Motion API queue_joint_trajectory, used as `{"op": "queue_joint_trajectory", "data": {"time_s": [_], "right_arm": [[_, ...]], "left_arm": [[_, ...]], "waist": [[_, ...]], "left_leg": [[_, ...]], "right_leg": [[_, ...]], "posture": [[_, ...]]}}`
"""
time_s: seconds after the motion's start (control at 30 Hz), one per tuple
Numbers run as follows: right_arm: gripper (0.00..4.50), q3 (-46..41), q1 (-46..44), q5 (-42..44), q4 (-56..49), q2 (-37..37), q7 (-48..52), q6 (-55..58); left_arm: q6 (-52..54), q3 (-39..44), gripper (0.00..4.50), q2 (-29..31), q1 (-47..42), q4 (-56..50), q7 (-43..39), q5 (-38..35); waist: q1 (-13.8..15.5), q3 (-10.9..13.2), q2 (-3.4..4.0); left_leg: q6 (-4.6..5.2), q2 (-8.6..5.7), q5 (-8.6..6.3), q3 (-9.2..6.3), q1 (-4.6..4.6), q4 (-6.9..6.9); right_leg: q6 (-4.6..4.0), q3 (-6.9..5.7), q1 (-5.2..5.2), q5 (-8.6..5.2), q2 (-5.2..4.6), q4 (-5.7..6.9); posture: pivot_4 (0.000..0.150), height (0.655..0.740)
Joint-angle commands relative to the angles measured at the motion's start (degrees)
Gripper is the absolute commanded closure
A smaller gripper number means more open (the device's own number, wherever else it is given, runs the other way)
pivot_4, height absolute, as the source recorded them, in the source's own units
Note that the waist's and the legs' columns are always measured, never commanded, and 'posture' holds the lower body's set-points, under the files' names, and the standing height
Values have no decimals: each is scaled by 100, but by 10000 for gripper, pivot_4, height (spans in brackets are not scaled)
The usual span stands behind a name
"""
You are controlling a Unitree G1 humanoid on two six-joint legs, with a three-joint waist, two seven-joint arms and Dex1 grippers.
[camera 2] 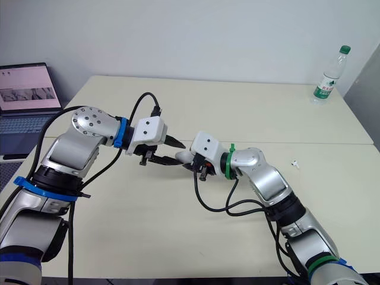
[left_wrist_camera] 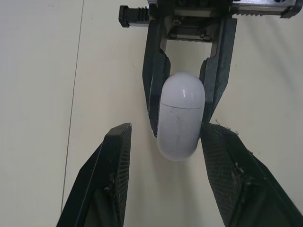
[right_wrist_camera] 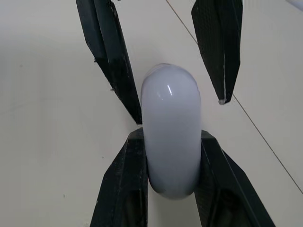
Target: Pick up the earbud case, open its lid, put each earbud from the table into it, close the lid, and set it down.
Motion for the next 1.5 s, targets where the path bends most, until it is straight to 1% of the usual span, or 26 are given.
{"op": "queue_joint_trajectory", "data": {"time_s": [0.03, 0.23, 0.27, 0.3, 0.43, 0.47, 0.77, 0.83, 0.87, 0.97, 1.03, 1.1, 1.13, 1.2, 1.27, 1.3, 1.37, 1.43, 1.5], "right_arm": [[36401, -65, -168, -27, -213, 54, 56, -107], [36401, -46, -177, -67, -238, 81, 114, -124], [36401, -47, -178, -76, -239, 84, 122, -125], [36401, -51, -182, -83, -236, 91, 127, -125], [36401, -73, -199, -111, -215, 118, 148, -120], [36401, -77, -197, -123, -218, 120, 160, -119], [36401, -13, -218, -294, -124, 93, 256, -264], [29190, -40, -216, -276, -106, 36, 338, -323], [26870, -84, -214, -234, -110, -7, 390, -325], [16487, -350, -171, 23, -224, -276, 684, -222], [9815, -626, -142, 307, -342, -549, 934, -60], [2330, -1060, -157, 687, -430, -798, 1126, 75], [270, -1285, -175, 841, -444, -877, 1157, 56], [270, -1636, -208, 1142, -469, -993, 1219, 132], [270, -1859, -223, 1330, -441, -1143, 1310, 139], [270, -1897, -203, 1330, -422, -1204, 1349, 22], [270, -1955, -173, 1275, -372, -1196, 1248, -223], [270, -1963, -157, 1286, -378, -1150, 1225, -325], [270, -1866, -147, 1226, -369, -1125, 1268, -467]], "left_arm": [[-83, 111, 22031, -9, -88, -46, -45, 53], [-144, 133, 22031, -37, -46, -68, -67, 99], [-129, 144, 24718, -45, -41, -75, -67, 92], [-113, 145, 25412, -36, -30, -89, -113, 70], [-40, 186, 36679, -40, 10, -162, -180, 11], [-37, 193, 37566, -52, 9, -167, -173, 17], [-32, 172, 37565, -86, 9, -150, -156, 74], [95, 223, 37565, -74, 67, -165, -133, 18], [201, 273, 37565, -71, 115, -186, -118, -47], [753, 577, 37565, -135, 342, -328, 72, -388], [1020, 958, 37565, -346, 569, -466, 453, -712], [1280, 1540, 37565, -725, 930, -648, 995, -1207], [1278, 1823, 37565, -932, 1168, -764, 1292, -1397], [1043, 2186, 37565, -1269, 1645, -1025, 1762, -1526], [775, 2264, 37565, -1461, 2113, -1272, 2107, -1406], [839, 2296, 37565, -1547, 2289, -1402, 2288, -1425], [717, 2399, 37565, -1861, 2635, -1730, 2513, -1685], [826, 2444, 37565, -2176, 2840, -2055, 2776, -1966], [761, 2329, 37565, -2434, 3005, -2310, 3012, -1985]], "waist": [[0, 0, 0], [0, 0, 0], [0, 0, 0], [0, 0, 0], [-1, 0, 0], [0, 0, 0], [0, 0, 0], [0, 0, 0], [-3, 0, 0], [-3, 0, 0], [1, 0, 0], [8, 0, 0], [10, 0, 0], [11, 0, 0], [-2, 0, 0], [-6, 0, -1], [-5, 0, -1], [4, 0, -1], [8, -1, -1]], "left_leg": [[0, 0, 0, 1, 0, 0], [0, 1, 0, -1, 0, 1], [0, 1, 0, -1, 0, 1], [0, 1, 0, -1, 0, 1], [0, 1, 0, -1, 0, 1], [0, 1, 0, -2, 0, 1], [0, 1, 0, -2, 0, 2], [0, 1, 0, -1, 0, 2], [0, 1, 0, -1, 0, 2], [0, 1, 0, -1, 1, 3], [0, 1, 0, -4, -2, 5], [0, -1, 0, -7, -4, 9], [0, -3, 0, -9, -5, 10], [0, -4, 0, -9, -5, 11], [0, -5, 0, -10, -3, 10], [0, -4, 0, -6, 0, 8], [0, -3, 0, -10, 0, 6], [0, -3, 0, -8, 2, 6], [0, -5, 0, -9, 1, 8]], "right_leg": [[0, 0, 0, 0, 0, 0], [0, 0, 0, 0, 0, 1], [0, 0, 0, 0, 0, 1], [0, 0, 0, 0, 0, 1], [-1, 0, 0, 0, 0, 1], [0, 0, 0, 0, 0, 1], [-1, 0, 0, 0, -1, 2], [-1, 0, 0, 0, 0, 2], [-1, 0, 0, 0, -1, 2], [-1, 0, 0, 0, 0, 3], [-1, 0, 0, 0, -5, 2], [0, -1, 2, 0, -13, 2], [0, -2, 3, 1, -20, 2], [0, -6, 6, 1, -48, 1], [-1, -5, 6, 1, -51, 2], [-1, -2, 6, 1, -51, 3], [-2, -5, 7, 2, -51, 5], [-2, -4, 8, 2, -52, 7], [-1, -5, 9, 2, -54, 6]], "posture": [[1500, 7400], [1500, 7400], [1500, 7400], [1500, 7400], [1500, 7400], [1500, 7400], [1500, 7400], [1500, 7400], [1500, 7400], [1500, 7400], [1500, 7400], [1500, 7400], [1500, 7400], [1500, 7400], [1500, 7400], [1500, 7400], [1500, 7400], [1500, 7400], [1500, 7400]]}}
